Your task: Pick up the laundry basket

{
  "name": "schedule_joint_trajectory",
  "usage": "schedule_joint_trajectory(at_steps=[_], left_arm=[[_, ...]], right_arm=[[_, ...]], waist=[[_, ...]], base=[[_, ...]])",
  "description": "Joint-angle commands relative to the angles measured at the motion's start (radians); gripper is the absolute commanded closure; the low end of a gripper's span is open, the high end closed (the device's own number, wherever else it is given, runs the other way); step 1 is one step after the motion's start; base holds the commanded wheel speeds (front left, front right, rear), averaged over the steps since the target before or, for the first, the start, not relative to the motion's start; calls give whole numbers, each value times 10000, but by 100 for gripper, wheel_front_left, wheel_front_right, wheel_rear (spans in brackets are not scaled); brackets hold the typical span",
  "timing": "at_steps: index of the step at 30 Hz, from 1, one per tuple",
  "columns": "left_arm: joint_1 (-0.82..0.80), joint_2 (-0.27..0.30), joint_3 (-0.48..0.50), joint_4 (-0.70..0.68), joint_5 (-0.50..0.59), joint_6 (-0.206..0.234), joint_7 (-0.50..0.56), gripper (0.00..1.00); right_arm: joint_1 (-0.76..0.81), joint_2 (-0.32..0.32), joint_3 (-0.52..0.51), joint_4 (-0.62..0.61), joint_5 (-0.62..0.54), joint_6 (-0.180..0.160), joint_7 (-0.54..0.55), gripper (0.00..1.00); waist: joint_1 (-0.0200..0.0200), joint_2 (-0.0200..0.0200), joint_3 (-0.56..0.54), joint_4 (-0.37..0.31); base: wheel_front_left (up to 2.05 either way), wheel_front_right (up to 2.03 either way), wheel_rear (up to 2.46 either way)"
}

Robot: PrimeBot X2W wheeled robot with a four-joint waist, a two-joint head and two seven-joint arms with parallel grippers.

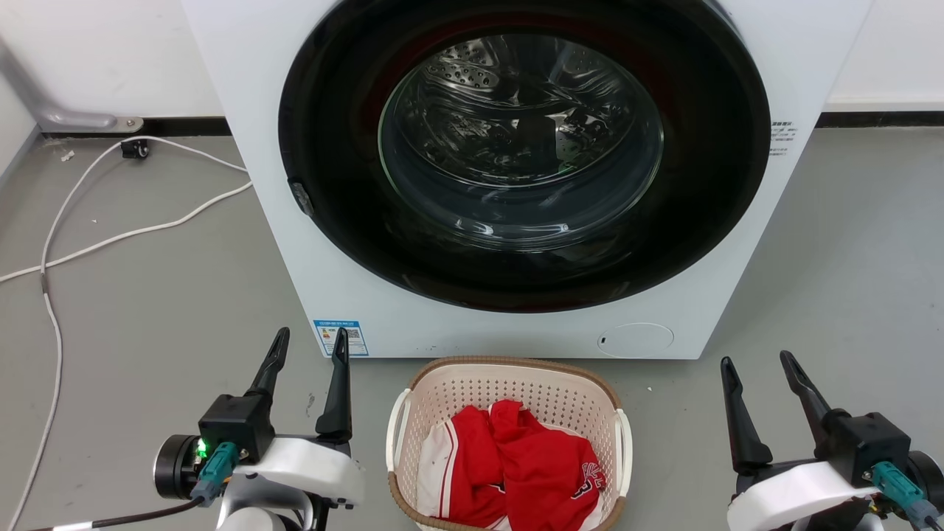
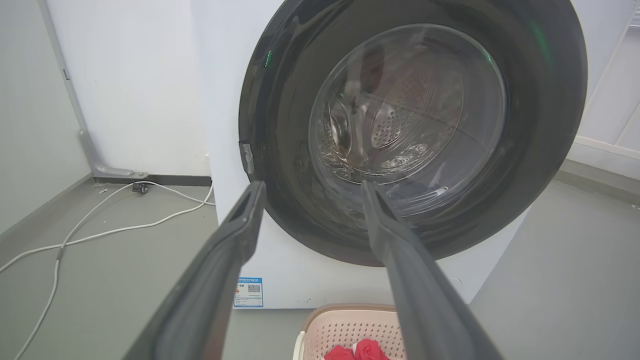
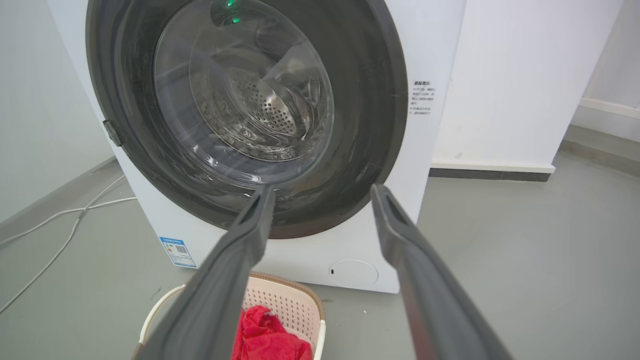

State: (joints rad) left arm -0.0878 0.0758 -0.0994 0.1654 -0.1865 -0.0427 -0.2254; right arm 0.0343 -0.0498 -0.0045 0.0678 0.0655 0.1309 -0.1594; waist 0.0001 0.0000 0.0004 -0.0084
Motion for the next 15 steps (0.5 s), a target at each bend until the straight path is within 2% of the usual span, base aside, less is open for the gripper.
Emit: schedule_joint_trajectory(at_steps=[1, 15], left_arm=[[-103, 26, -50, 20, 371, 75, -138, 0], [-102, -60, -57, 56, 1067, 70, -372, 0]], right_arm=[[104, -11, 3, -119, -426, -3, -114, 0], [164, -7, -24, -265, -1248, -3, -362, 0]], waist=[[-1, 0, -1, 0], [-1, 0, -18, 27]], base=[[0, 0, 0], [0, 0, 0]])
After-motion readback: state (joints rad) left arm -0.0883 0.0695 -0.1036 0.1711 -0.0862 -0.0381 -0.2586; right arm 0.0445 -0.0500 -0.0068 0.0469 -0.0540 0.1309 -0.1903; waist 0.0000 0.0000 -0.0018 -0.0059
